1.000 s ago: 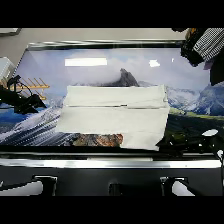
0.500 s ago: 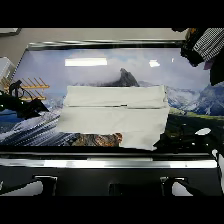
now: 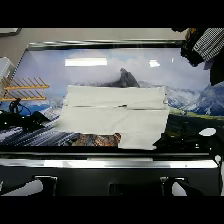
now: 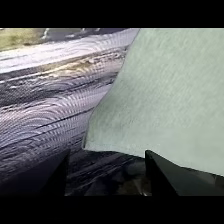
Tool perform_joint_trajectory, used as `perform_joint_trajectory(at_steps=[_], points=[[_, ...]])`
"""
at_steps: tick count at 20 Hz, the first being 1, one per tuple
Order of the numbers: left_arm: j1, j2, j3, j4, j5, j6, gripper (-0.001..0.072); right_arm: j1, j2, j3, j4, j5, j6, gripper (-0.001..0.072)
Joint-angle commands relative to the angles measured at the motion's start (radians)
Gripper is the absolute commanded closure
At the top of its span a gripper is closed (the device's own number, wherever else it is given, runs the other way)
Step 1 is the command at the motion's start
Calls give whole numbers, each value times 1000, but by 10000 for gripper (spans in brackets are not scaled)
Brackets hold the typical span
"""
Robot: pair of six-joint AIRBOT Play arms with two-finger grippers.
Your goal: Fold the clothes and pants, and hang the long-sleeved shirts on hangers.
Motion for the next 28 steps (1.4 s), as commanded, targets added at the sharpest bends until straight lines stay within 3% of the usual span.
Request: perform_joint_trajectory(at_steps=[1, 12, 15, 18, 21, 28], points=[[13, -45, -29, -36, 13, 54, 181, 1, 64, 0, 4, 30, 21, 679], [-74, -153, -29, -52, 29, 75, 185, 1, 160, 1, 7, 68, 48, 679], [-91, -156, -29, -52, 50, 76, 367, 1, 161, 1, 7, 78, 51, 679], [-92, -154, -29, -51, 54, 76, 662, 1, 161, 1, 8, 81, 52, 679], [-92, -136, -29, -42, 5, 65, 685, 1, 191, 1, 7, 97, 68, 680], [-92, 152, -29, 132, -155, -141, 685, 1, 449, 1, -27, 310, 293, 680]])
